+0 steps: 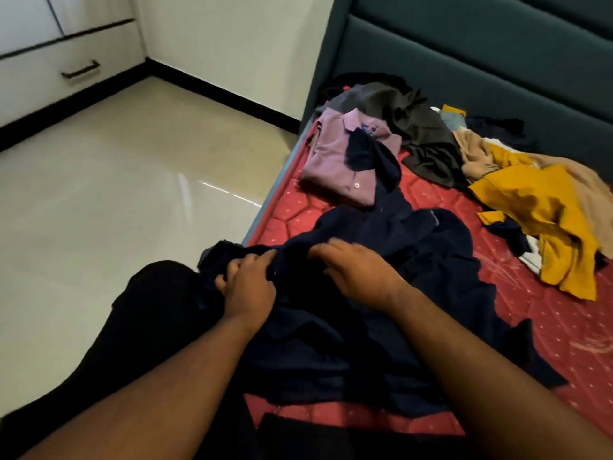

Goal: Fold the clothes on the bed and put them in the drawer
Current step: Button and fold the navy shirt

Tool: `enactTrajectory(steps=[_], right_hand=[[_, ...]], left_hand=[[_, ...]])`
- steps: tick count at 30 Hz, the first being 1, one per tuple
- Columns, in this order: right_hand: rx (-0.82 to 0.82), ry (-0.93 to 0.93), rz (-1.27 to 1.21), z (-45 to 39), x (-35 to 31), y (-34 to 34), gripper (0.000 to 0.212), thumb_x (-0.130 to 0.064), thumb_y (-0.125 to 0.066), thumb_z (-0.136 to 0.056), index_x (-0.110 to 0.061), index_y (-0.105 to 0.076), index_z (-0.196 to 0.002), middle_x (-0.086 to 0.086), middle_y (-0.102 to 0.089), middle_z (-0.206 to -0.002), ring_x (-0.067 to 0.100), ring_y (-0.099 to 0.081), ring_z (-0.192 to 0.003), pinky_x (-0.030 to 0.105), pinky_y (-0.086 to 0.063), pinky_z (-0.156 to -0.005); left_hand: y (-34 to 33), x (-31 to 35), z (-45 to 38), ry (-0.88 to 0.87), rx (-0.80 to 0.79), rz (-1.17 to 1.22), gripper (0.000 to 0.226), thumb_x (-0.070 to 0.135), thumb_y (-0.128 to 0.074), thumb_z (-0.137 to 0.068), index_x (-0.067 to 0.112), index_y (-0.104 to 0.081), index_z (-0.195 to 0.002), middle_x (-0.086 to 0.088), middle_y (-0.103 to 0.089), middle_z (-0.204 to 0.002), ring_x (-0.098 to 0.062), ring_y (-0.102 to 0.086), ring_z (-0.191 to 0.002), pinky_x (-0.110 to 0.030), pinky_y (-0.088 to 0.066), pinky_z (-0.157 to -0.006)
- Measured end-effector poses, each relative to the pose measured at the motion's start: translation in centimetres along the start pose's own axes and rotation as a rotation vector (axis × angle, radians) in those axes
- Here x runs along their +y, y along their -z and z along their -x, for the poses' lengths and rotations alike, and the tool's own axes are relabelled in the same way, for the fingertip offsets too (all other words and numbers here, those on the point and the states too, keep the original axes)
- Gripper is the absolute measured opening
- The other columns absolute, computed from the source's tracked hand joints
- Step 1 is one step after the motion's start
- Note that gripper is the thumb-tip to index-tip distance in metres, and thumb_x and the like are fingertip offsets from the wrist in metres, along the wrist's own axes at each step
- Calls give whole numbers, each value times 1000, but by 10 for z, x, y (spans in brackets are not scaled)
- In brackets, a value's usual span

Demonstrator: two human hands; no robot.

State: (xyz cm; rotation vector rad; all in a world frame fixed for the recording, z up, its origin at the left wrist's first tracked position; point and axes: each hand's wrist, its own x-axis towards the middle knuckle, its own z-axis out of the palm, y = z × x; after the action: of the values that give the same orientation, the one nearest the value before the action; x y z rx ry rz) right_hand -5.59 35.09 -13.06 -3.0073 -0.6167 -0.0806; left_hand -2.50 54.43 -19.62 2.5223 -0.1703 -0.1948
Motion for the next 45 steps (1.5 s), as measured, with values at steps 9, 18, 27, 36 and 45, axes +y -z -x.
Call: enactTrajectory(steps=[9, 18, 27, 36, 45], right_hand=[[-874, -697, 355, 50, 87, 36, 39, -29, -49, -93, -23, -52, -132, 7, -51, -139, 28, -53, -124, 41, -44, -98], [-33, -1138, 349, 98, 215, 169, 28, -7, -55, -87, -1, -63, -113, 26, -61, -105, 42, -59, -94, 43, -51, -83], [117, -763, -76, 75, 33, -3, 20, -16, -53, -87, -11, -68, -99, 15, -67, -99, 36, -64, -91, 44, -52, -79], [59, -575, -350, 18, -76, -76, 18, -29, -51, -95, -18, -64, -101, 2, -62, -106, 24, -59, -99, 35, -44, -76], [-52, -570, -168, 8, -72, -83, 25, -20, -46, -97, -19, -54, -120, 5, -48, -113, 27, -58, -97, 41, -46, -73]], left_hand=[[1, -10, -4, -98, -27, -101, 105, 3, -64, -83, 37, 5, -154, 1, -13, -154, -37, -2, -148, -60, -33, -105], [-8, -11, -8, -247, 8, -158, 94, 43, -60, -91, 30, 9, -154, -6, 1, -162, -37, 16, -147, -67, -18, -110], [-8, -13, 1, -498, 260, -193, 70, 7, -78, -57, 29, -54, -119, -6, -53, -129, -32, -49, -116, -50, -44, -83], [1, -5, 0, -471, 226, -271, 20, 24, -80, -69, 21, -63, -78, -5, -53, -87, -29, -52, -74, -38, -43, -60], [-4, -1, -6, -565, -169, -399, 38, 2, -51, -85, 11, -58, -121, -12, -54, -116, -34, -50, -105, -44, -46, -87]])
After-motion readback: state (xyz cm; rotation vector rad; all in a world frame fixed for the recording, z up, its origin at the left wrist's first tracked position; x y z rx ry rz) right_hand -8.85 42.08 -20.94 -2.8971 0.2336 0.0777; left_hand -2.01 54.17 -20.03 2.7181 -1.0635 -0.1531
